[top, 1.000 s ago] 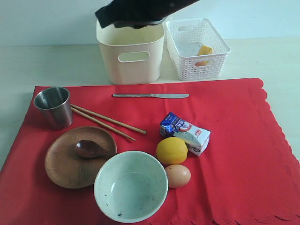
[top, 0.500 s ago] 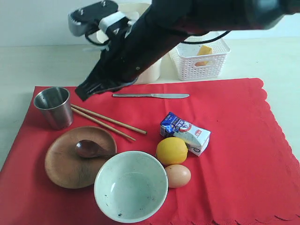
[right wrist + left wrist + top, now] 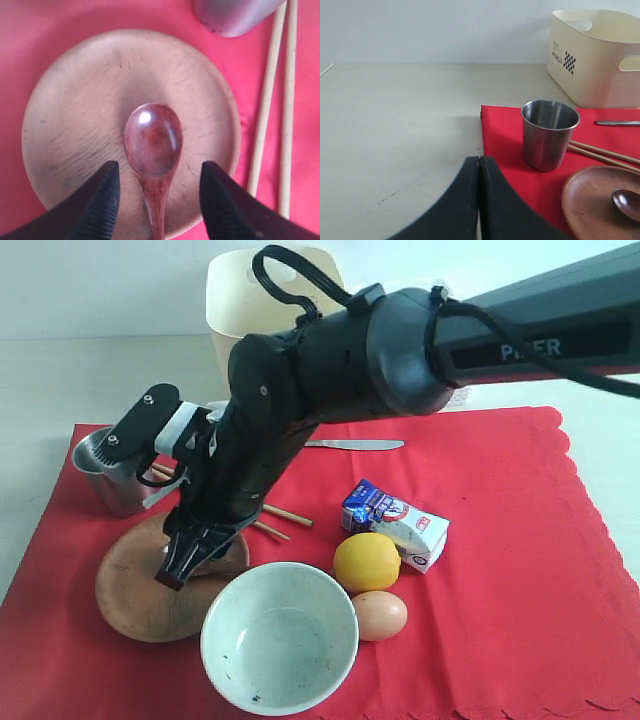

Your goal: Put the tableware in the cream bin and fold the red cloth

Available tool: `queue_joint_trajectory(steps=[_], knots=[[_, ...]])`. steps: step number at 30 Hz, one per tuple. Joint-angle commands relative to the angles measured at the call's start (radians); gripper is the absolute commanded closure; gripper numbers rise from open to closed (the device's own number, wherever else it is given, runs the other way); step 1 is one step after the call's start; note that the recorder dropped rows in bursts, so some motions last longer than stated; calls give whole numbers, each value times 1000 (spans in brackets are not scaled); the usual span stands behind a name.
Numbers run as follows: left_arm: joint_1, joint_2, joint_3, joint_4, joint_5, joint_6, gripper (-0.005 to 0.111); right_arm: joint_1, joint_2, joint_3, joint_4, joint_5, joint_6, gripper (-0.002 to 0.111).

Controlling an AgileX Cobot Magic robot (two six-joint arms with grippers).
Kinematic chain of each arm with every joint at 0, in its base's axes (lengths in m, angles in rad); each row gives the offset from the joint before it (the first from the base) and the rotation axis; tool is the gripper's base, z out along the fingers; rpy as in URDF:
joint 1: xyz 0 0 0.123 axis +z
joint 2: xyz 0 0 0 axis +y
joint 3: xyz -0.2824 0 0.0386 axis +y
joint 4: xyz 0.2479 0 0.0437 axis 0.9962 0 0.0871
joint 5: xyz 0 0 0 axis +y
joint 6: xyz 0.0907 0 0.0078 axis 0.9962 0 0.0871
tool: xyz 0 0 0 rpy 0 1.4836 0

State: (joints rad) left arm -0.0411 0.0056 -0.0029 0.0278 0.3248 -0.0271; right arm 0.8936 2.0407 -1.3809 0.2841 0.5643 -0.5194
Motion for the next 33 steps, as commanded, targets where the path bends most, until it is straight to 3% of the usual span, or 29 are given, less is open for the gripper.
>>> queue_joint_trajectory(steps=[1,9,33], knots=[[2,-6,3,7,-5,-2,107,1,33,-40,-18,54,0,59],[2,-6,3,7,-5,-2,107,1,149,-164,-80,208,2,59],[2,-6,3,7,-5,-2,107,1,102,-165,-103,196,18,60]])
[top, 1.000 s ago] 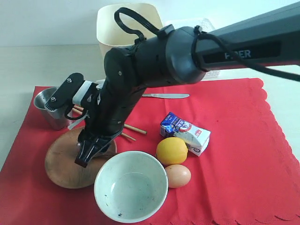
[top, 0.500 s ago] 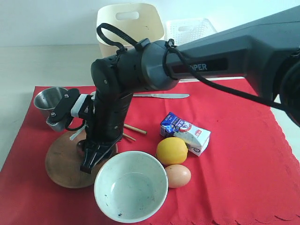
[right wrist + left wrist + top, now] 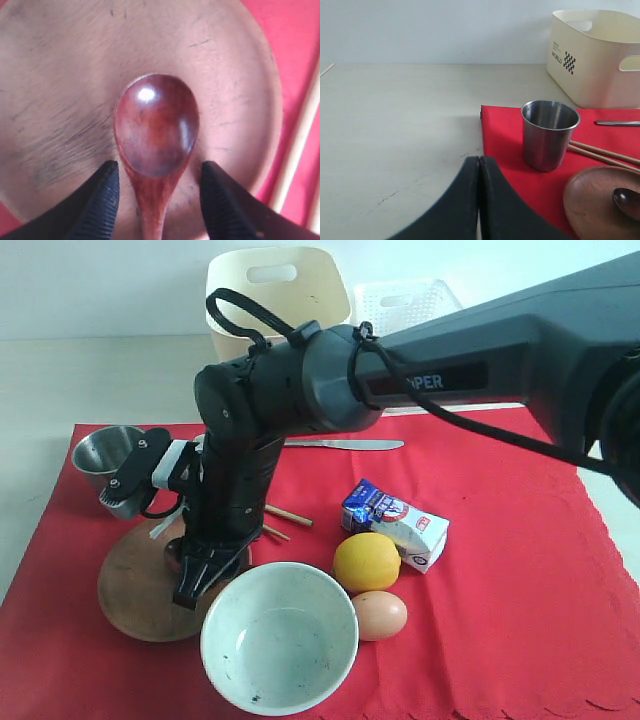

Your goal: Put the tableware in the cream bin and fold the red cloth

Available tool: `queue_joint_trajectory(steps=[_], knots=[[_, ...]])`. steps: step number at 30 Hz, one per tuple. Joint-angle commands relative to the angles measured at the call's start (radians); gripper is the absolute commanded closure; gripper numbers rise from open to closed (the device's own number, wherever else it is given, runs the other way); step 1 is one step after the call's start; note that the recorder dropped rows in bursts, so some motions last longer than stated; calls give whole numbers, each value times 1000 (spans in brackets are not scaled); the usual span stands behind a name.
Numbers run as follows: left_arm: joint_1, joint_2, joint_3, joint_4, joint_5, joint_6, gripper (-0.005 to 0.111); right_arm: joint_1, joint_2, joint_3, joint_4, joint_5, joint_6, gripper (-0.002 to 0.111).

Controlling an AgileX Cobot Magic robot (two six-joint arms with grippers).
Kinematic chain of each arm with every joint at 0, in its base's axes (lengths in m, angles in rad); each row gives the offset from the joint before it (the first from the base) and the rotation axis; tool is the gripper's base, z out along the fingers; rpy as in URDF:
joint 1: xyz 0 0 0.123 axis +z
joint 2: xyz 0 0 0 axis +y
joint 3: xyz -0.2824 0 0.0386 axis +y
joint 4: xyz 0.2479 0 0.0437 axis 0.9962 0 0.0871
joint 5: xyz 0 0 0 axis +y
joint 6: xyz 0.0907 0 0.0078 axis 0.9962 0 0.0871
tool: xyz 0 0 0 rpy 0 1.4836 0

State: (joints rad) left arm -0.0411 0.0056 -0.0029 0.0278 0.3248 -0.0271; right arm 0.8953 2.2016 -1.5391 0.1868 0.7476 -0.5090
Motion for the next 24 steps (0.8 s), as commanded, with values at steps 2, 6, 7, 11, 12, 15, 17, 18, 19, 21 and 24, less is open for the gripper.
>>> queue_joint_trajectory(steps=[2,6,7,11,12,15,17,18,19,21,24], knots=[[2,-6,3,7,-5,-2,107,-1,-107,-7,-15,12,11,60],[2,-6,3,7,-5,-2,107,-22,-194,-7,-166,85,152,60],[2,-6,3,7,-5,-2,107,-31,-207,-7,-195,112,181,60],[2,-6,3,7,-5,-2,107,-98,-241,-2,-228,262,212,60],[2,-6,3,7,-5,-2,107,-110,-241,-2,-228,285,225,60],[2,-6,3,7,-5,-2,107,-145,-244,28,-228,302,249,60],[2,-6,3,7,-5,-2,107,-157,-245,73,-228,297,251,60],[2,-6,3,7,-5,-2,107,-163,-247,94,-228,297,251,60],[2,-6,3,7,-5,-2,107,-163,-247,121,-228,292,253,60],[2,-6,3,7,-5,-2,107,-163,-247,177,-237,258,270,60],[2,-6,3,7,-5,-2,107,-163,-247,246,-262,153,278,60]])
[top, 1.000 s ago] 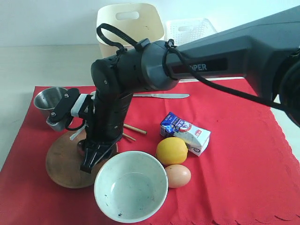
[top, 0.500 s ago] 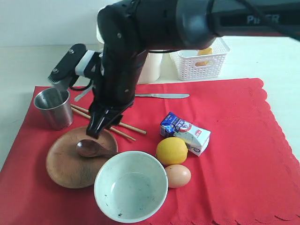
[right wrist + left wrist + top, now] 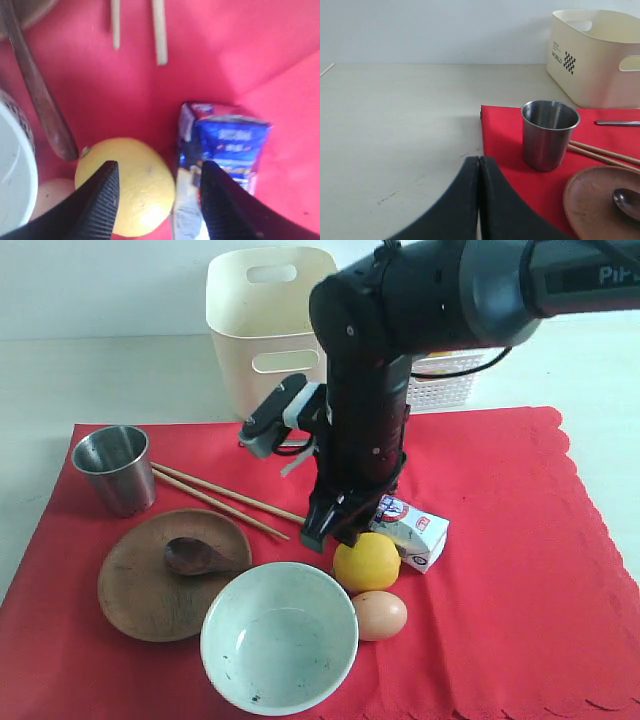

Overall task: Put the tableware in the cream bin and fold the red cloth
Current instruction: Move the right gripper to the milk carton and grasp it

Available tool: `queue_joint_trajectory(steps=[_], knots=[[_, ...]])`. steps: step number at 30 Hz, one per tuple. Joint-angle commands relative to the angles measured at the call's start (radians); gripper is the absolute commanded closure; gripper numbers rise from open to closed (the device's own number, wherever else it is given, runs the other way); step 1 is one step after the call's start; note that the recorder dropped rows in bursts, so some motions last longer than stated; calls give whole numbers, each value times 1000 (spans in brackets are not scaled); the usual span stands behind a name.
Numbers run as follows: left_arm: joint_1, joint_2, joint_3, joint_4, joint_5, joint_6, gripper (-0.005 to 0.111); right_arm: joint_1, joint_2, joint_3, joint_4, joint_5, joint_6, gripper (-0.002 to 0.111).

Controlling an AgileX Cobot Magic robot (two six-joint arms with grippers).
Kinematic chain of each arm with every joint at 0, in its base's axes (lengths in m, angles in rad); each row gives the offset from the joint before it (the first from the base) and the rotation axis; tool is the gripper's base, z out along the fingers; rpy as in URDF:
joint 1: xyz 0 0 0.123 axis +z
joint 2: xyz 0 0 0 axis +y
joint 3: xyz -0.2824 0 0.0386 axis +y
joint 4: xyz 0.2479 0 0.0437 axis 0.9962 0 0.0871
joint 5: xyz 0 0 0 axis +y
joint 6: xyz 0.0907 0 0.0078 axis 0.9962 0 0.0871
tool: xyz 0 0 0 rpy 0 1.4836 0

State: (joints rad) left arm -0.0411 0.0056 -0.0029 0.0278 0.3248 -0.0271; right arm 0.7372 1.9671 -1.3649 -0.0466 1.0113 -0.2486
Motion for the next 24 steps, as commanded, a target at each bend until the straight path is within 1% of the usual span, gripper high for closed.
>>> queue_joint_trajectory(steps=[1,6,12,15,19,21,24], knots=[[2,-6,3,7,-5,-2,107,-5,-12,91,-36,-134,21,60],[2,-6,3,7,-5,-2,107,-17,-12,136,-122,-214,99,60],[2,-6,3,7,-5,-2,107,-19,-22,141,-160,-167,120,60],[2,-6,3,7,-5,-2,107,-19,-76,141,-170,-149,124,60],[2,-6,3,7,-5,-2,107,-19,-193,141,-172,-149,173,60],[2,-6,3,7,-5,-2,107,-19,-196,144,-177,-149,191,60],[2,-6,3,7,-5,-2,107,-19,-161,203,-238,-209,235,60]])
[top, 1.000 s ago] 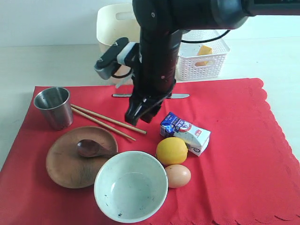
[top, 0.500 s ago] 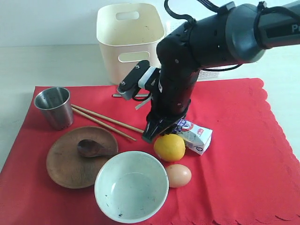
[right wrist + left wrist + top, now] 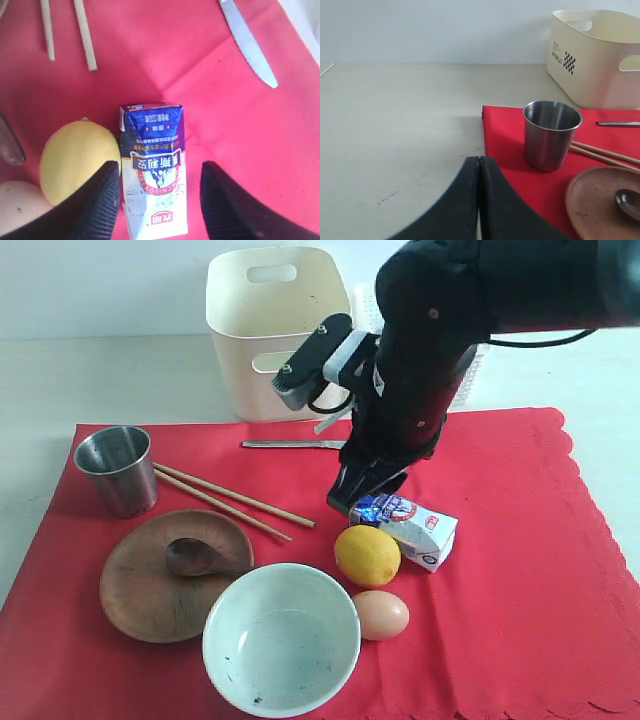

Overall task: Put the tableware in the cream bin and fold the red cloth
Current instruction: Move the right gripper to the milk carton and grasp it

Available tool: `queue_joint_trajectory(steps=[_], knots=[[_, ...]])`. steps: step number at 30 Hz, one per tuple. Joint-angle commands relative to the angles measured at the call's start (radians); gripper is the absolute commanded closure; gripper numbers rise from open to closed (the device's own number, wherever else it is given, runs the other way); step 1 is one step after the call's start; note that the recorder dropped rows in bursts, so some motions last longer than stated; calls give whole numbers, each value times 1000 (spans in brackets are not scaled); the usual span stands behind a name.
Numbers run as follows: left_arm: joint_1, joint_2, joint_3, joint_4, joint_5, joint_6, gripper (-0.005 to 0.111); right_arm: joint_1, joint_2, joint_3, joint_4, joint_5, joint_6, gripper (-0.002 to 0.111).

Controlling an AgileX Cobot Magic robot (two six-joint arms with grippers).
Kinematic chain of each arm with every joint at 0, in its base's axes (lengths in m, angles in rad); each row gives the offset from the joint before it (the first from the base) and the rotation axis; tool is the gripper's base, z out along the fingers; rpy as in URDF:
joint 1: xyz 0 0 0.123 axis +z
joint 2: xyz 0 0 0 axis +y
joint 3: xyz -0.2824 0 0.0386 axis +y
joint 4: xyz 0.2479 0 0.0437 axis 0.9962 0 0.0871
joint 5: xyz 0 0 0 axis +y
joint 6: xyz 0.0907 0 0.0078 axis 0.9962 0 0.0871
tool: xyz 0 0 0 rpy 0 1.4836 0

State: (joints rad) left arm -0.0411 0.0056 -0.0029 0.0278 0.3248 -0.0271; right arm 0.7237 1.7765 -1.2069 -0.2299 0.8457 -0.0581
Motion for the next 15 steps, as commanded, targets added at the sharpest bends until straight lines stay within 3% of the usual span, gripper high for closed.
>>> queue_joint_trajectory(steps=[1,15], knots=[[2,-6,3,7,-5,-2,107,-8,36,57,-77,-60,65,60],[2,-6,3,7,-5,-2,107,-64,158,155,-76,-141,130,60]])
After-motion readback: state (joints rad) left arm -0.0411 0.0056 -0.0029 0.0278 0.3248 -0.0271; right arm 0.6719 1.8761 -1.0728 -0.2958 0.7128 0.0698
